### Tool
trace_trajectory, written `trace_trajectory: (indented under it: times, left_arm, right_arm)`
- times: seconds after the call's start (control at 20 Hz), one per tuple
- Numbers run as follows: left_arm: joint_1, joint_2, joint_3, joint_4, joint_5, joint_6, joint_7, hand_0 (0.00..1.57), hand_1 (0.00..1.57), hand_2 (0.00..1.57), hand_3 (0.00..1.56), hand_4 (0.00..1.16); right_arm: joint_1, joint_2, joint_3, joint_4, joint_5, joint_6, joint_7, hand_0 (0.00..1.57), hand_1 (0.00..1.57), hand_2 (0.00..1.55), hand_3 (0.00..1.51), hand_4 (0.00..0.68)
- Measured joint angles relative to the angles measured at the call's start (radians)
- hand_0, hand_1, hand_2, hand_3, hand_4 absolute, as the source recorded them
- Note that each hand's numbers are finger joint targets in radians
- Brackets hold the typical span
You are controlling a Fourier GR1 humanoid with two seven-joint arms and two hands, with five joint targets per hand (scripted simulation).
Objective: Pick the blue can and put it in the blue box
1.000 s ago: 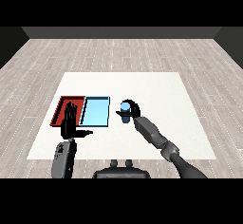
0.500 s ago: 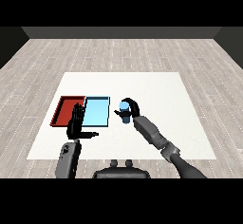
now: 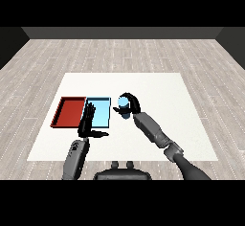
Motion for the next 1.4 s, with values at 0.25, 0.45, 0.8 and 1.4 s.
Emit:
trace_trajectory:
  times: [0.25, 0.45, 0.8, 1.4]
  left_arm:
    - [-0.031, -0.003, -0.019, 0.029, 0.005, -0.002, 0.027, 0.00, 0.00, 0.00, 0.00, 0.00]
    - [-0.057, -0.004, -0.063, 0.045, 0.006, 0.044, 0.045, 0.00, 0.00, 0.00, 0.00, 0.00]
    - [-0.131, -0.005, -0.113, 0.142, 0.019, 0.083, 0.031, 0.00, 0.00, 0.00, 0.00, 0.00]
    - [-0.264, -0.005, -0.242, 0.329, 0.113, 0.213, 0.005, 0.00, 0.00, 0.00, 0.00, 0.00]
  right_arm:
    - [0.144, -0.089, 0.015, -0.246, 0.059, -0.013, 0.060, 1.44, 1.44, 1.44, 1.42, 0.665]
    - [0.223, -0.127, -0.002, -0.388, 0.104, -0.010, 0.118, 1.43, 1.43, 1.45, 1.42, 0.659]
    - [0.308, -0.115, -0.034, -0.543, 0.213, -0.014, 0.190, 1.43, 1.43, 1.44, 1.41, 0.669]
    - [0.343, -0.046, -0.117, -0.610, 0.350, 0.061, 0.259, 1.40, 1.40, 1.44, 1.40, 0.669]
